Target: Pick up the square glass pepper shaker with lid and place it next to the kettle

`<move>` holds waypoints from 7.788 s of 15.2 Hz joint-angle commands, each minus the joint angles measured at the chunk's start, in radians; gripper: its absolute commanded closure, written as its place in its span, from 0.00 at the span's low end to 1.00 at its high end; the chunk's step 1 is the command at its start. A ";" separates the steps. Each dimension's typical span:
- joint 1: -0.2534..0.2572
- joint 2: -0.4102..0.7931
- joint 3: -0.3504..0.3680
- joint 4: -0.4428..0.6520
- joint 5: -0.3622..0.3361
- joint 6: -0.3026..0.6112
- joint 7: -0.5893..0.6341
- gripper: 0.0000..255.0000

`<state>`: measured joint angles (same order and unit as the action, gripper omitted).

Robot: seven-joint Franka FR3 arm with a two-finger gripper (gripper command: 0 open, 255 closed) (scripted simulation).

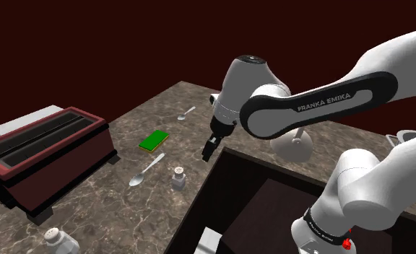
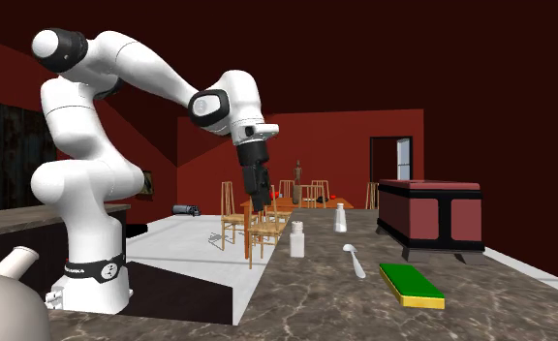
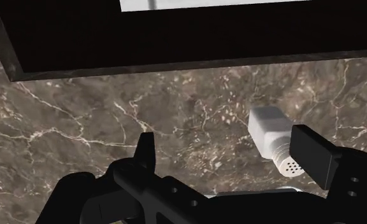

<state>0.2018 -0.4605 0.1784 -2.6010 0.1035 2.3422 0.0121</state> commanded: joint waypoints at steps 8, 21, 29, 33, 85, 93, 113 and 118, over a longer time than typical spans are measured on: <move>0.048 0.284 0.122 0.068 -0.025 0.272 0.091 0.00; 0.032 0.396 0.135 0.069 -0.084 0.381 0.134 0.00; 0.032 0.396 0.135 0.069 -0.084 0.380 0.134 1.00; 0.032 0.395 0.135 0.069 -0.084 0.380 0.134 1.00; 0.033 0.042 0.022 0.411 0.007 -0.312 -0.006 1.00; -0.012 -0.102 -0.133 0.288 -0.004 -0.349 -0.197 1.00; -0.164 -0.165 -0.554 0.301 -0.143 -0.453 -0.681 1.00; -0.182 -0.107 -0.669 0.374 -0.162 -0.473 -0.809 1.00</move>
<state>0.0230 -0.5825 -0.4644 -2.2459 -0.0546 1.8746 -0.7657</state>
